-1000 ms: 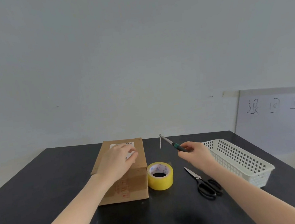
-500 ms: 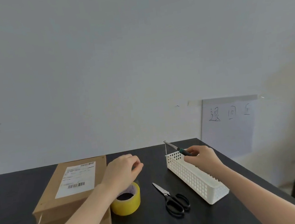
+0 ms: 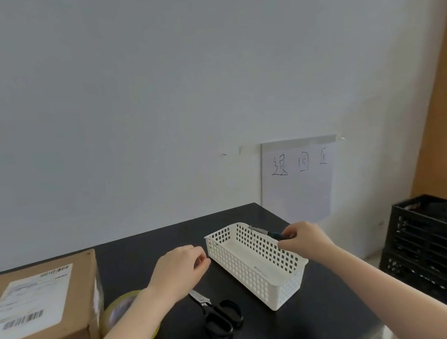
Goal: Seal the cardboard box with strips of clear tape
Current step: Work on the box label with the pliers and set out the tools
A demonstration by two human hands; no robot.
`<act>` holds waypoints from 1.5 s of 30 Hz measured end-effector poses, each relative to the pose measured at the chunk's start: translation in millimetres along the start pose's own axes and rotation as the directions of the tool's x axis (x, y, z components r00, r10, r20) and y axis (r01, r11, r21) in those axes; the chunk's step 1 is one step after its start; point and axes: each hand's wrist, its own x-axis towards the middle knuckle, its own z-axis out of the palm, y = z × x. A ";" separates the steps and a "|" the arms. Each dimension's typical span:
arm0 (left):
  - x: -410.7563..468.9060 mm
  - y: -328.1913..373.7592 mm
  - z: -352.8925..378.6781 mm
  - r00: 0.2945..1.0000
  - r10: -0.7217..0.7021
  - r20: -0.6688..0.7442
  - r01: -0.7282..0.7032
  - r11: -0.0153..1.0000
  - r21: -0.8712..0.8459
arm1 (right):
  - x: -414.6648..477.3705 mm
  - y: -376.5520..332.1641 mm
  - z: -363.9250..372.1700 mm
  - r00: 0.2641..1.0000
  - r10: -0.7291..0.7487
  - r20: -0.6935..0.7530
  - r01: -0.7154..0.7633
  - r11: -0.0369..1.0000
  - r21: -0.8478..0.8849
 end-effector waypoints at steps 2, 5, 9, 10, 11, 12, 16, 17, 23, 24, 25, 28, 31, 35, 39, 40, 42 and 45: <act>4.1 2.5 9.4 1.000 -0.002 0.020 0.003 1.000 -0.011 | 2.3 5.9 0.8 1.000 0.014 0.014 -0.013 0.998 -0.060; 6.6 6.0 21.5 0.999 0.003 0.044 -0.002 1.000 -0.019 | 5.8 10.9 2.7 0.999 0.011 0.034 -0.005 0.985 -0.171; 7.7 7.8 32.7 0.998 0.009 0.065 -0.008 1.000 -0.024 | 7.8 11.0 6.7 0.998 -0.017 0.056 0.035 0.945 -0.325; 7.7 7.8 34.5 0.998 0.010 0.067 -0.008 1.000 -0.021 | 8.3 10.6 7.9 0.998 -0.030 0.063 0.051 0.928 -0.370; 7.7 7.5 35.7 0.998 0.009 0.068 -0.008 1.000 -0.021 | 8.9 9.7 9.0 0.997 -0.045 0.070 0.070 0.909 -0.411; 7.2 7.2 36.7 0.998 0.009 0.069 -0.008 1.000 -0.021 | 9.1 8.5 9.8 0.995 -0.060 0.077 0.088 0.890 -0.448; 5.4 4.0 39.3 0.996 -0.002 0.089 0.003 1.000 -0.018 | 10.5 2.5 11.7 0.991 -0.094 0.099 0.133 0.827 -0.545; 4.8 2.9 39.5 0.996 -0.004 0.093 0.006 1.000 -0.018 | 10.7 1.4 12.3 0.990 -0.099 0.102 0.139 0.814 -0.563; 2.3 -0.4 37.2 0.995 -0.011 0.099 0.012 1.000 -0.005 | 9.5 -1.7 20.6 0.988 -0.111 0.111 0.156 0.761 -0.630; 1.8 -1.3 36.0 0.995 -0.013 0.097 0.013 1.000 -0.001 | 9.0 -1.5 21.7 0.987 -0.112 0.111 0.157 0.759 -0.631; 1.7 -1.9 35.3 0.995 -0.015 0.095 0.015 1.000 0.001 | 8.6 -0.9 22.5 0.987 -0.114 0.111 0.159 0.760 -0.631; 1.2 -3.4 31.9 0.996 -0.020 0.086 0.019 1.000 0.005 | 7.4 1.6 23.1 0.988 -0.120 0.101 0.157 0.774 -0.613; 0.2 -4.2 28.2 0.997 -0.015 0.077 0.014 1.000 0.008 | 5.1 2.6 19.0 0.988 -0.127 0.083 0.151 0.790 -0.594; -2.1 -4.9 20.2 0.998 -0.017 0.065 0.015 1.000 0.020 | 2.1 1.7 14.4 0.989 -0.149 0.020 0.134 0.814 -0.565; -4.5 -5.5 6.7 0.999 -0.017 0.049 0.016 0.999 0.029 | -0.3 -2.1 12.6 0.982 -0.166 -0.085 0.109 0.879 -0.464; -5.0 -6.0 3.0 0.999 -0.016 0.047 0.014 0.999 0.029 | -0.8 -4.0 11.5 0.980 -0.169 -0.107 0.106 0.891 -0.441; -7.2 -8.9 -4.1 0.999 -0.019 0.038 0.017 0.999 0.036 | -2.0 -9.2 10.2 0.973 -0.183 -0.137 0.112 0.905 -0.411; -11.6 -16.7 -15.9 1.000 -0.019 0.001 0.019 0.998 0.057 | -3.1 -19.8 11.2 0.963 -0.210 -0.170 0.142 0.929 -0.342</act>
